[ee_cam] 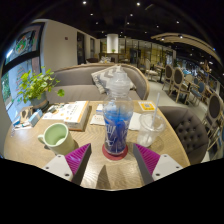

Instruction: Pour water

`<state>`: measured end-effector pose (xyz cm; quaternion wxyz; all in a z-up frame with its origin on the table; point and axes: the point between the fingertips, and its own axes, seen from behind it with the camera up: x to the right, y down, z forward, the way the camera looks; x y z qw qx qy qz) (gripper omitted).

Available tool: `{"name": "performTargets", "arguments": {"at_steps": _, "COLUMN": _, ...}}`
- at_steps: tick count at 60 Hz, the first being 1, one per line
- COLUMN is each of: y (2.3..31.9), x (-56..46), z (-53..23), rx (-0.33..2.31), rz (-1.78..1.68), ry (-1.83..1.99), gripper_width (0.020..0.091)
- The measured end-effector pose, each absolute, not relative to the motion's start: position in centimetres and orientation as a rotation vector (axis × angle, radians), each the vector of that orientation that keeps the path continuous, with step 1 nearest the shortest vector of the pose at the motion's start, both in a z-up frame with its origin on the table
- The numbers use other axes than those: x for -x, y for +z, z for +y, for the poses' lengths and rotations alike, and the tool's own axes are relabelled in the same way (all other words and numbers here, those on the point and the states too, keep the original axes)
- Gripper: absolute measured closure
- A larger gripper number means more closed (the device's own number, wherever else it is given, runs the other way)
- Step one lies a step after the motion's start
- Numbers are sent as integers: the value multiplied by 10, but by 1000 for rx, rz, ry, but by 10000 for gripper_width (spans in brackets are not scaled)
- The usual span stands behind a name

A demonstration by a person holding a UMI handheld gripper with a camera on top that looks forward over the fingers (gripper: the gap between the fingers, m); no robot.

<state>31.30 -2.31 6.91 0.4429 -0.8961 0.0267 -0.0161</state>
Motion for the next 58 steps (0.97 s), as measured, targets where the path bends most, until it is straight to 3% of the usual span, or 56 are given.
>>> {"name": "performTargets", "arguments": {"at_steps": 28, "y": 172, "x": -214, "z": -231, "rx": 2304, "rz": 107, "ry": -104, "gripper_width": 249}}
{"name": "performTargets", "arguments": {"at_steps": 43, "y": 190, "x": -188, "z": -262, "rx": 2293, "rz": 115, "ry": -112, "gripper_width": 251}}
{"name": "performTargets", "arguments": {"at_steps": 58, "y": 184, "x": -180, "z": -270, "rx": 2309, "rz": 47, "ry": -162, "gripper_width": 250}}
